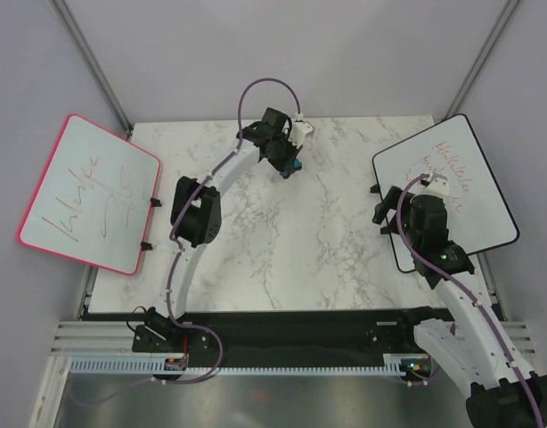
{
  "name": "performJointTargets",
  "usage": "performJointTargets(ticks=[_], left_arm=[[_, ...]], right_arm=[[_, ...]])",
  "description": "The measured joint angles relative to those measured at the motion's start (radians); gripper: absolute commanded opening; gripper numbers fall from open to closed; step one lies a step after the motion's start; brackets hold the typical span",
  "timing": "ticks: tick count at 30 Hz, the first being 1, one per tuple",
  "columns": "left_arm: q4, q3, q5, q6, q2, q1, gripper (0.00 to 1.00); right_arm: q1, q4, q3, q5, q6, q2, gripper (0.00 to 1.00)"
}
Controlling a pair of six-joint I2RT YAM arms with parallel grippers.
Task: Erase the whiteboard
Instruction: Pick up the whiteboard eraser from the center of the board.
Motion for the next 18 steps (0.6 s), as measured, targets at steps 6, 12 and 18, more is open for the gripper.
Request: performJointTargets(ticks=[6,12,18], left_arm=[[-0.009,-0.009,0.160,0.001,-0.113,-0.073,0.02],[-0.014,-0.009,0.258,0.000,-0.142,-0.126,0.02],[-0.023,0.006,0.332,-0.016,-0.142,-0.159,0.02]], right_arm=[[0.000,-0.078,0.138,0.003,0.000,0.044,0.90],[-0.034,-0.233,0.241,-0.029,0.002,0.024,0.90],[-0.102,-0.442,0.418,-0.033,0.025,-0.037,0.92]])
